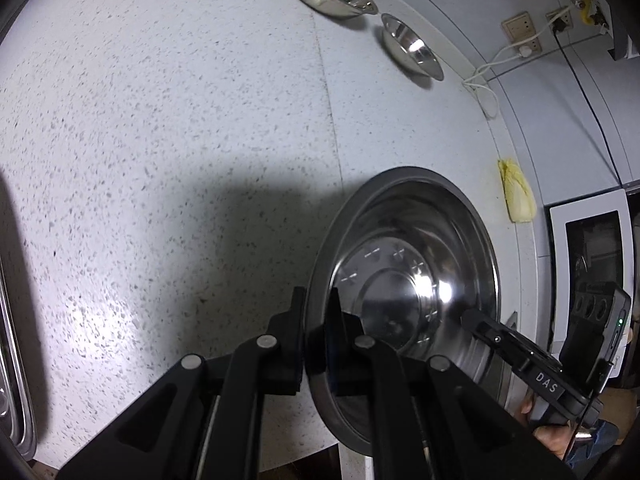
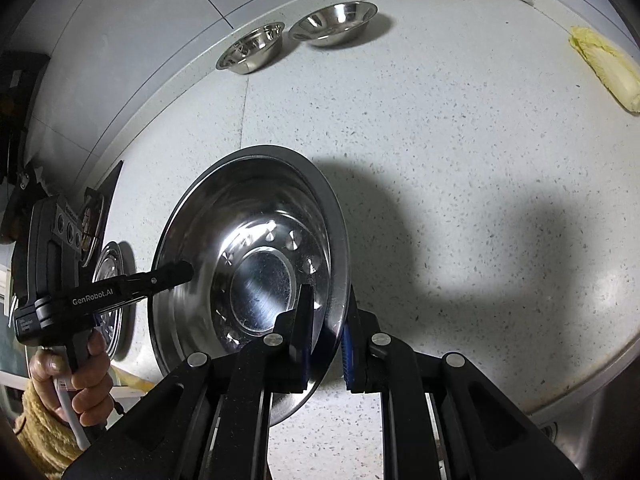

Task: Organize plates and bowls
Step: 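Lift the large bowl with both tools and set it beside the plate stack, then open both tools and move them toward the medium steel bowl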

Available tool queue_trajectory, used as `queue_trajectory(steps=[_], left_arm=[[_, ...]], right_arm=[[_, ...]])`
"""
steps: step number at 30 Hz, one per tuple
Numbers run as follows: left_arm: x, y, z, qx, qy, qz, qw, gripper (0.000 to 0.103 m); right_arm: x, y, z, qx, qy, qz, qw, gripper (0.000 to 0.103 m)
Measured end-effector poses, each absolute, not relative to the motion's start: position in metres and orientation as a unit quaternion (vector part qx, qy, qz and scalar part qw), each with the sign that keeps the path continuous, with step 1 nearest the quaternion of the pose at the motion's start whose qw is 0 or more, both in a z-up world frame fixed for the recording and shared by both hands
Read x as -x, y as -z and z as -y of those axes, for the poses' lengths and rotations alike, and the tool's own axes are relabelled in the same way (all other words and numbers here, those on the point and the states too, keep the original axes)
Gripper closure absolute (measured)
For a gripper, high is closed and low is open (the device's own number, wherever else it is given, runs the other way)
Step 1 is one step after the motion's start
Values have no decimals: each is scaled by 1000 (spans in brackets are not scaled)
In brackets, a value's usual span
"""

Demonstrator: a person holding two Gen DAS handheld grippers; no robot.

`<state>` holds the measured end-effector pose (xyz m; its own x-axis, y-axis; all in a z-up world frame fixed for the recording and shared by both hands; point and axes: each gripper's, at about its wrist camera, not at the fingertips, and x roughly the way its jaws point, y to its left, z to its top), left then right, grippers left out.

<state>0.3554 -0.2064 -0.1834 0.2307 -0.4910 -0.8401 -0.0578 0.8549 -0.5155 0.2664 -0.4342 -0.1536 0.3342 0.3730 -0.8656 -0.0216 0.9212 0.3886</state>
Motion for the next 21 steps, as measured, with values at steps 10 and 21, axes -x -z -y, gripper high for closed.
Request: queue_trajectory(steps=[10,21], left_arm=[[-353,171,196,198,130,-583,777,87],[-377,120,156,192,106,-552,805,63]], right_arm=[[-262,151,440,-154,-114,-555,810,91],[-277,98,470,-135,-100,-519,838,72]])
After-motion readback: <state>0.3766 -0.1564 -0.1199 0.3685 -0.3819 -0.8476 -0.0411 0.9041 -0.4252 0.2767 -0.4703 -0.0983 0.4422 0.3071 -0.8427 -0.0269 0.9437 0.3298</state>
